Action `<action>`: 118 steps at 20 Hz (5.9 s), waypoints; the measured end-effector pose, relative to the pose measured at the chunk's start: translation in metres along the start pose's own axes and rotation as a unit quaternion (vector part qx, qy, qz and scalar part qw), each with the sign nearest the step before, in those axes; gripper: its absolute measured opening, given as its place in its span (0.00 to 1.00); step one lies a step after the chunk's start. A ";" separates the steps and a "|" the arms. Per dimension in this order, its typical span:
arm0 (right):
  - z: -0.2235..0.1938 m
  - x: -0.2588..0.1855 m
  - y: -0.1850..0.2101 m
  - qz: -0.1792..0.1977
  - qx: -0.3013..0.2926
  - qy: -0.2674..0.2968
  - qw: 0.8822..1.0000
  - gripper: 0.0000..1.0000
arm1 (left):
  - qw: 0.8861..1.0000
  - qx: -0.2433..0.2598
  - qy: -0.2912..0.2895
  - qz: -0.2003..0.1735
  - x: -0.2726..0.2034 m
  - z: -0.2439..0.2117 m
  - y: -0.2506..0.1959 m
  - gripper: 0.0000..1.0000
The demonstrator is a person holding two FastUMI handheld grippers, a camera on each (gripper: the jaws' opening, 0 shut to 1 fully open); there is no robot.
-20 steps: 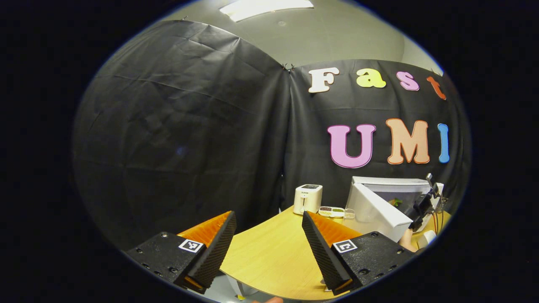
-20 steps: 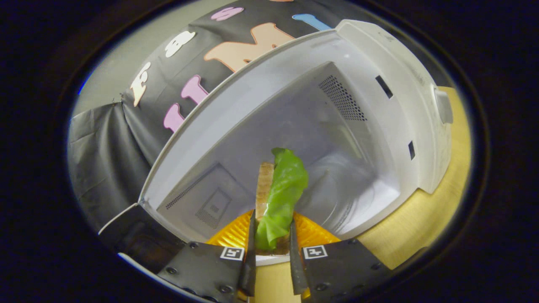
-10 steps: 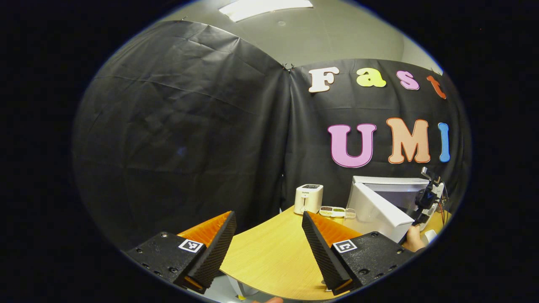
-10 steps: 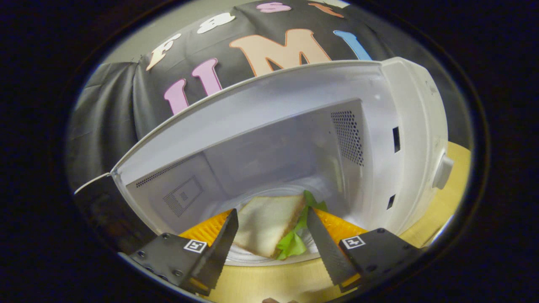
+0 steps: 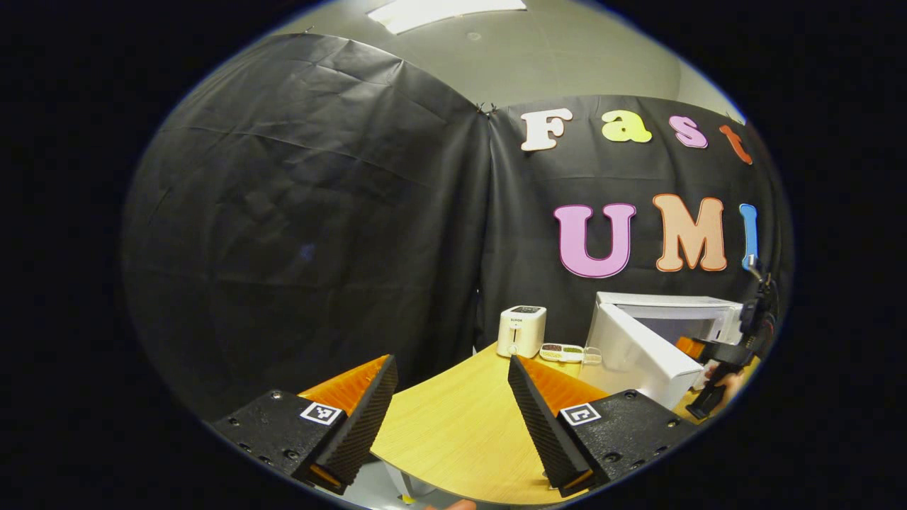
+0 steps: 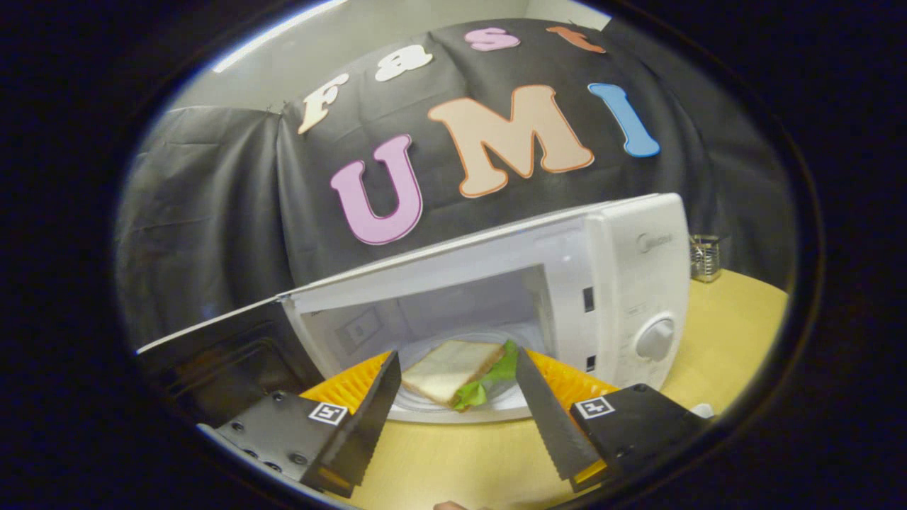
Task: Open the microwave oven with the left hand, put the food in, and close the microwave oven.
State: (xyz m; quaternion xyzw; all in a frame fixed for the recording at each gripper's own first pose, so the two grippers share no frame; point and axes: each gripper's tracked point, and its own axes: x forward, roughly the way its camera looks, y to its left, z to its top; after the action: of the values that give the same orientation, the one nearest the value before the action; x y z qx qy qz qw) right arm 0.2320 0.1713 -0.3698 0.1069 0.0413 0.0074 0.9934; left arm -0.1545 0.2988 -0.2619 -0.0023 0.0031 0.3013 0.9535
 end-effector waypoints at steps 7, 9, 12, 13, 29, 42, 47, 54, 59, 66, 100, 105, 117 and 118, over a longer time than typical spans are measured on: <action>0.071 -0.087 -0.061 0.006 -0.020 -0.016 1.000 0.99 | 1.000 -0.004 -0.004 0.016 0.000 0.002 0.001 0.96; 0.098 -0.101 -0.078 0.012 -0.021 -0.030 0.999 1.00 | 1.000 -0.006 0.000 0.011 0.000 -0.002 -0.005 0.94; 0.142 -0.119 -0.106 0.015 -0.026 -0.059 0.998 0.91 | 1.000 0.006 -0.003 0.025 0.001 0.000 -0.002 0.96; 0.158 -0.120 -0.117 0.009 -0.033 -0.069 0.997 0.91 | 1.000 0.008 -0.005 0.025 0.000 0.001 -0.004 0.96; 0.251 -0.101 -0.197 -0.054 -0.136 -0.116 0.982 1.00 | 0.997 0.043 0.014 -0.059 0.010 0.002 -0.057 0.77; 0.261 -0.100 -0.205 -0.049 -0.148 -0.124 0.980 0.99 | 0.988 0.012 0.089 -0.128 0.003 -0.025 -0.120 0.01; 0.269 -0.107 -0.216 -0.061 -0.138 -0.131 0.980 0.92 | 0.983 0.006 0.096 -0.156 -0.008 -0.027 -0.153 0.01; 0.269 -0.102 -0.233 -0.081 -0.131 -0.125 0.980 0.92 | 0.970 0.003 0.095 -0.226 -0.026 -0.031 -0.239 0.01; 0.266 -0.098 -0.229 -0.071 -0.128 -0.119 0.982 1.00 | 0.963 0.011 0.087 -0.256 -0.038 -0.035 -0.290 0.01; 0.270 -0.104 -0.231 -0.061 -0.121 -0.120 0.984 1.00 | 0.944 -0.009 0.105 -0.313 -0.048 -0.039 -0.357 0.01; 0.266 -0.099 -0.235 -0.058 -0.115 -0.108 0.986 0.99 | 0.956 0.034 0.100 -0.272 0.039 -0.069 -0.487 0.01; 0.265 -0.095 -0.236 -0.062 -0.112 -0.104 0.986 0.92 | 0.956 0.026 0.106 -0.273 0.044 -0.074 -0.491 0.01; 0.263 -0.094 -0.237 -0.056 -0.103 -0.098 0.988 0.99 | 0.957 0.039 0.093 -0.272 0.048 -0.070 -0.491 0.01; 0.263 -0.094 -0.237 -0.057 -0.103 -0.098 0.988 0.92 | 0.957 0.037 0.092 -0.273 0.049 -0.068 -0.492 0.01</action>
State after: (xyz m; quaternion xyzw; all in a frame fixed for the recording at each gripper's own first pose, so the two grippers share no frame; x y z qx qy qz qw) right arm 0.1619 -0.1182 -0.1569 0.0015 -0.0513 -0.0557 0.9971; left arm 0.1681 -0.0761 -0.3291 0.0044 0.1015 0.0277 0.9944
